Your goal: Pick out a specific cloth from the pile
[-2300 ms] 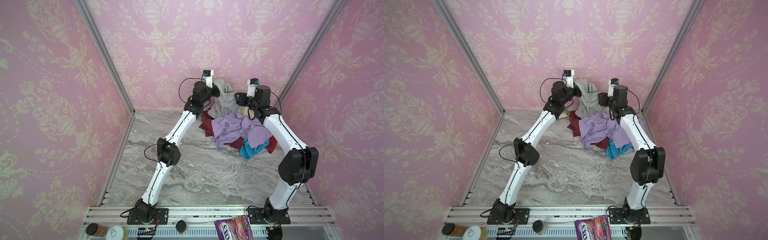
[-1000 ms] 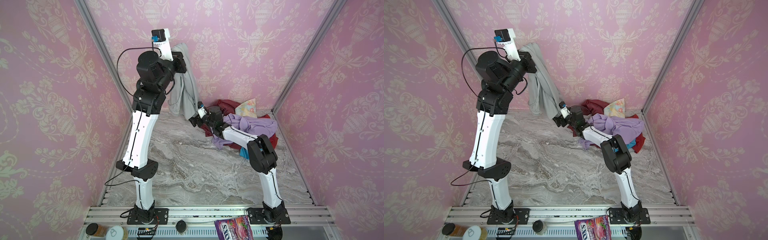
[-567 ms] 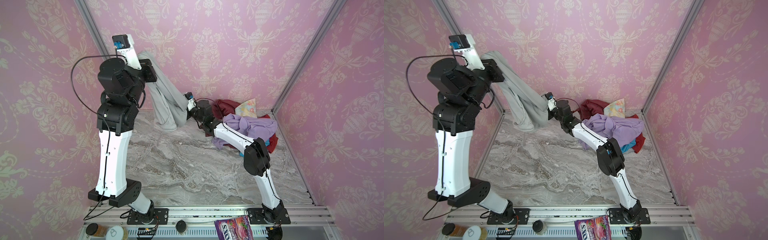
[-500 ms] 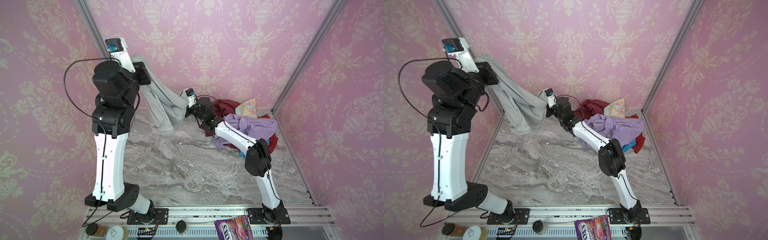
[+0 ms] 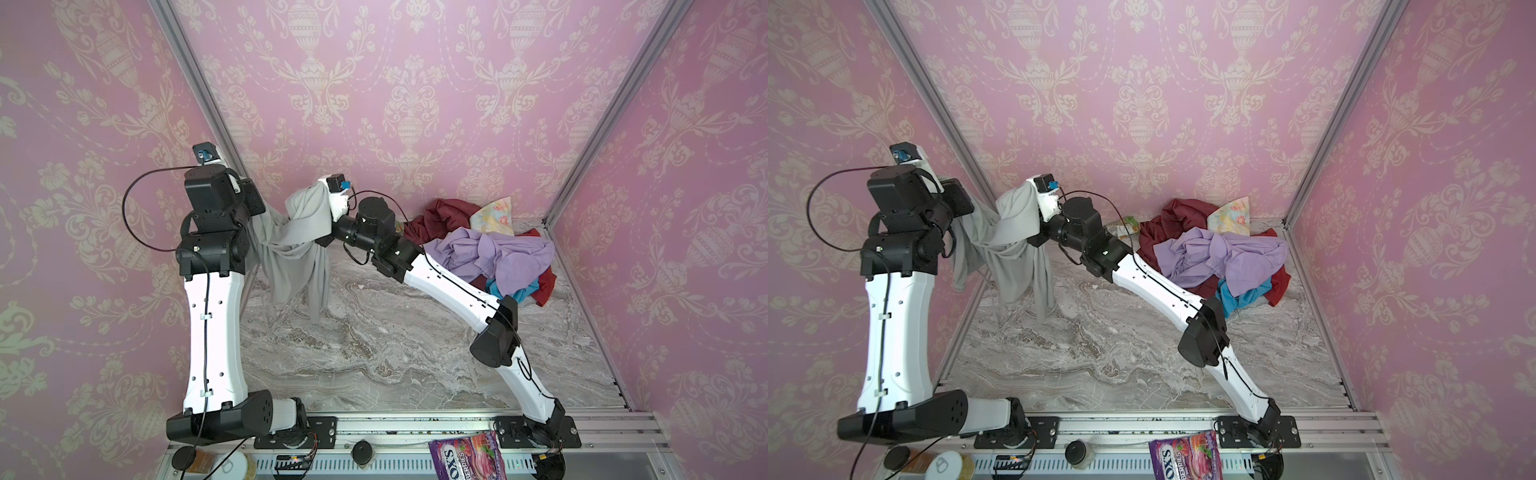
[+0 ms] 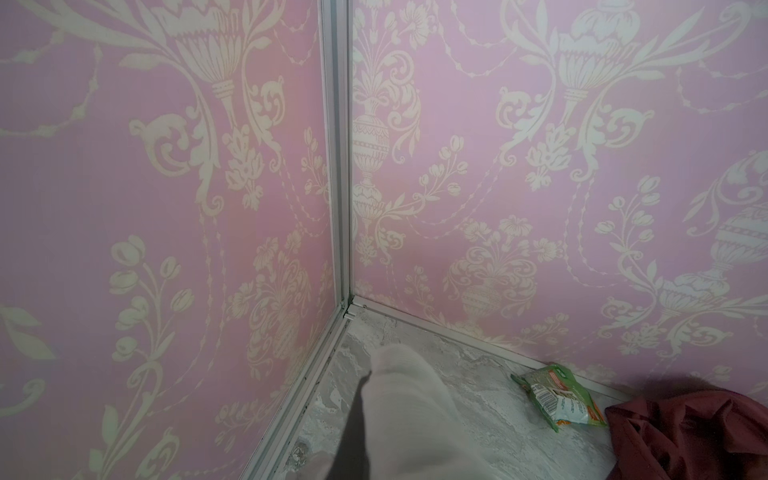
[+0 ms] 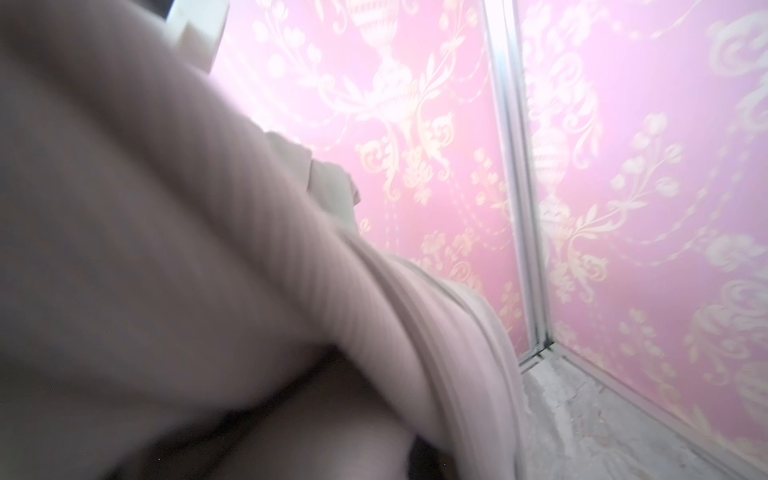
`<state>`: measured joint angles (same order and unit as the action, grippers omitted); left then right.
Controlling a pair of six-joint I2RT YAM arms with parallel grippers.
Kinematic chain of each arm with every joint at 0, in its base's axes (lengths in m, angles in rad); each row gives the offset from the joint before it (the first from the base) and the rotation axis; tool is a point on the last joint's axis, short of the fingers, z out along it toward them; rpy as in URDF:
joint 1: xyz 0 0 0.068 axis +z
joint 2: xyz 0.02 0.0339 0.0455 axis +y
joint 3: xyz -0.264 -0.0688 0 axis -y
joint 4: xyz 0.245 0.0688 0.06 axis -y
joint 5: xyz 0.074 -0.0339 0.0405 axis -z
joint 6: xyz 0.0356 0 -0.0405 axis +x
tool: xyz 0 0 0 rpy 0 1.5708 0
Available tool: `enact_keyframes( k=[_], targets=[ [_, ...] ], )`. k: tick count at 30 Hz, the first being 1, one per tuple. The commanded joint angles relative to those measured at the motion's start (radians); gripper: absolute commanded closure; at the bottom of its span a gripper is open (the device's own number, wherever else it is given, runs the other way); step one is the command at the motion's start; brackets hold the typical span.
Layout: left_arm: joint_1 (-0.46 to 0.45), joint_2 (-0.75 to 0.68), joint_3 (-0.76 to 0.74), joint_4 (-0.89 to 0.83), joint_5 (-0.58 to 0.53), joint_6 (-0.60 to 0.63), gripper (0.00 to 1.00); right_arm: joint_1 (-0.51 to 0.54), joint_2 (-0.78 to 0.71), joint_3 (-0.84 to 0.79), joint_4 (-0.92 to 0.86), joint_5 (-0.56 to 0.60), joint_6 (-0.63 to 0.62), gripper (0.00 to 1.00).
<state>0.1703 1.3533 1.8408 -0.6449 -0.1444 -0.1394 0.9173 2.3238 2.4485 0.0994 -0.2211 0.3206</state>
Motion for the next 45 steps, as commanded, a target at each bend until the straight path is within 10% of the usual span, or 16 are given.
enact_keyframes(
  k=[1, 15, 30, 45],
  targets=[
    [0.020, -0.071, -0.049, 0.015, 0.001, 0.010, 1.00, 0.018, 0.048, -0.023, 0.041, -0.002, 0.057, 1.00],
    [-0.004, -0.151, -0.226, 0.050, 0.134, -0.097, 1.00, 0.037, 0.043, -0.420, 0.351, 0.080, 0.130, 1.00],
    [-0.411, -0.025, 0.100, -0.016, -0.050, -0.005, 1.00, 0.013, -0.206, -0.715, 0.518, 0.193, 0.068, 1.00],
    [-0.442, -0.014, 0.076, -0.052, -0.201, 0.093, 1.00, 0.024, -0.145, -0.670, 0.461, 0.150, 0.096, 1.00]
  ],
)
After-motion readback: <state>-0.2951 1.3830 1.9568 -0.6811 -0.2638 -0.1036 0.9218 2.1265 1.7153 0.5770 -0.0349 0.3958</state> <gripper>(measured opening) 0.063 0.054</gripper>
